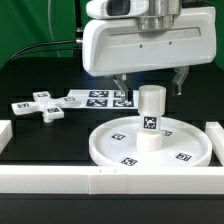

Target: Assemble round table

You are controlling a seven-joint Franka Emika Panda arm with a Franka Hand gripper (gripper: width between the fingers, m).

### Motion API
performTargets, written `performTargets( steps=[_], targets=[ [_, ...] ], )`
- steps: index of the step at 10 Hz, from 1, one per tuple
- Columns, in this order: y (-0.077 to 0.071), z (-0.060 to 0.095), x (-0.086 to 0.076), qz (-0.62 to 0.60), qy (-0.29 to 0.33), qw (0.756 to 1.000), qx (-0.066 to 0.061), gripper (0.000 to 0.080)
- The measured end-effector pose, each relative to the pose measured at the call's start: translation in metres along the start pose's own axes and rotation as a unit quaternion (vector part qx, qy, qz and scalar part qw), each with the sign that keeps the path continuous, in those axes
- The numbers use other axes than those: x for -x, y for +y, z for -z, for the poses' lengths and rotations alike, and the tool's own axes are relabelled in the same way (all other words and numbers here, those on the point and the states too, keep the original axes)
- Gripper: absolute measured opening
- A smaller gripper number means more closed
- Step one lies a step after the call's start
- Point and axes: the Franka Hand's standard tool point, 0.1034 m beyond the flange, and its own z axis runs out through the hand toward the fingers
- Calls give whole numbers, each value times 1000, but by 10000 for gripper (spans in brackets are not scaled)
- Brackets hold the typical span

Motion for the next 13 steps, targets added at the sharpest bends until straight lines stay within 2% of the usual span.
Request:
performTargets(
  steps=[1,2,3,7,9,11,13],
  targets=[
    [0,-2,2,0,-2,1000,0,622],
    [-1,-3,4,0,-3,1000,-1,451],
    [-1,-3,4,0,-3,1000,-1,404],
    [-2,-3,3,-23,-3,1000,-2,404],
    [-4,-3,3,-94,-3,996,-6,406],
    [-4,-5,-2,-237,3,972,-13,406],
    [-1,-6,-2,-372,11,928,-18,407]
  ],
)
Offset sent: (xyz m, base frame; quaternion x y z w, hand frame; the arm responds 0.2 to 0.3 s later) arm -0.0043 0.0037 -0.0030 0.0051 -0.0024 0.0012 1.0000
